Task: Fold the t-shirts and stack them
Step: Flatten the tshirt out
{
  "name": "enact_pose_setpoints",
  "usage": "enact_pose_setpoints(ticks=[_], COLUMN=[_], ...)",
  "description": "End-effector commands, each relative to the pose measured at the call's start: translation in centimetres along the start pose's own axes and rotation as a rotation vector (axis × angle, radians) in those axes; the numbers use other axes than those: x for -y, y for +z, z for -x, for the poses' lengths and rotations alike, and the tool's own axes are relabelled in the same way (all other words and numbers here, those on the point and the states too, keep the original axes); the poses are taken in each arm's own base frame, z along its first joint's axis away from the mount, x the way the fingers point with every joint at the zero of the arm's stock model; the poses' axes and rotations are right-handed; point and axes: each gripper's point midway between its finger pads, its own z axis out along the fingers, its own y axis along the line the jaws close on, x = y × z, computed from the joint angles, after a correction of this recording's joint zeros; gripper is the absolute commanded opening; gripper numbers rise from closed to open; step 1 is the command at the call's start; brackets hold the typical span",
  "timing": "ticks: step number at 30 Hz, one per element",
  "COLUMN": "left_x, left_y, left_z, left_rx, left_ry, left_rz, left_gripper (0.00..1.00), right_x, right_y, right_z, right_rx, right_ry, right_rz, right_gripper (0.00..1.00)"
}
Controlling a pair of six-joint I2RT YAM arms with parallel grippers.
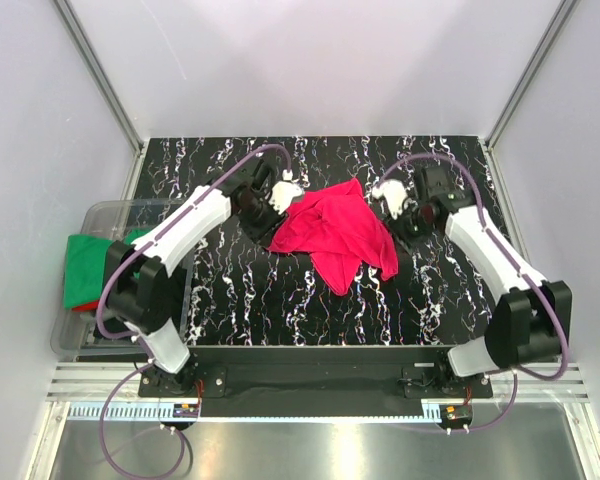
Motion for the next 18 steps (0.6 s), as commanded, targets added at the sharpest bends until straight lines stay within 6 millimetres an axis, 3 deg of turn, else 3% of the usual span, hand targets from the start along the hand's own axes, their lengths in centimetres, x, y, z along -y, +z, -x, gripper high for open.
enact_pose_setpoints(ticks=[1, 2, 3, 4, 5, 6, 7, 8, 9, 10, 11, 12, 13, 18], left_x=[-1.0, -0.9, -0.8, -0.8, -0.8, -0.8, -0.9, -1.1, -1.0, -1.0, -1.0, -1.0, -0.9, -0.8], left_y=[-0.8, -0.8, -0.9, -0.9, -0.9, -0.9, -1.0, -1.2, -1.1, -1.2, -1.5, -1.4, -1.5, -1.5], left_z=[3.2, 3.4, 3.5, 3.5, 3.4, 3.2, 3.1, 3.0, 2.8, 2.7, 2.6, 2.3, 2.1, 0.8], left_rx=[0.083, 0.089, 0.093, 0.093, 0.092, 0.088, 0.087, 0.085, 0.079, 0.08, 0.085, 0.078, 0.076, 0.049], left_ry=[-0.019, -0.021, -0.025, -0.029, -0.031, -0.032, -0.029, -0.03, -0.033, -0.034, -0.032, -0.034, -0.035, -0.028], left_rz=[0.028, 0.022, 0.015, 0.015, 0.016, 0.022, 0.03, 0.043, 0.045, 0.049, 0.056, 0.056, 0.059, 0.076], left_gripper=[0.36, 0.36, 0.36, 0.36, 0.35, 0.35, 0.35, 0.35, 0.35, 0.35, 0.35, 0.35, 0.35, 0.35], right_x=[5.5, 6.8, 7.3, 8.0, 9.2, 9.4, 9.7, 10.8, 11.0, 11.0, 11.8, 11.8, 11.8, 12.0], right_y=[0.0, -0.7, 0.0, 2.7, 2.1, 3.0, 6.2, 5.9, 6.9, 10.2, 9.9, 10.6, 12.2, 13.7], right_z=[6.9, 9.5, 10.7, 11.0, 13.6, 14.6, 14.1, 16.2, 16.5, 15.3, 17.0, 17.3, 16.9, 17.7], right_rx=[0.181, 0.232, 0.246, 0.212, 0.262, 0.272, 0.22, 0.255, 0.245, 0.176, 0.209, 0.211, 0.193, 0.21], right_ry=[0.044, 0.042, 0.047, 0.079, 0.075, 0.08, 0.105, 0.094, 0.103, 0.143, 0.132, 0.132, 0.141, 0.145], right_rz=[-0.126, -0.142, -0.122, -0.084, -0.094, -0.065, -0.021, -0.024, 0.001, 0.049, 0.043, 0.06, 0.079, 0.115], right_gripper=[0.43, 0.42, 0.4, 0.39, 0.38, 0.36, 0.35, 0.34, 0.34, 0.32, 0.32, 0.31, 0.31, 0.29])
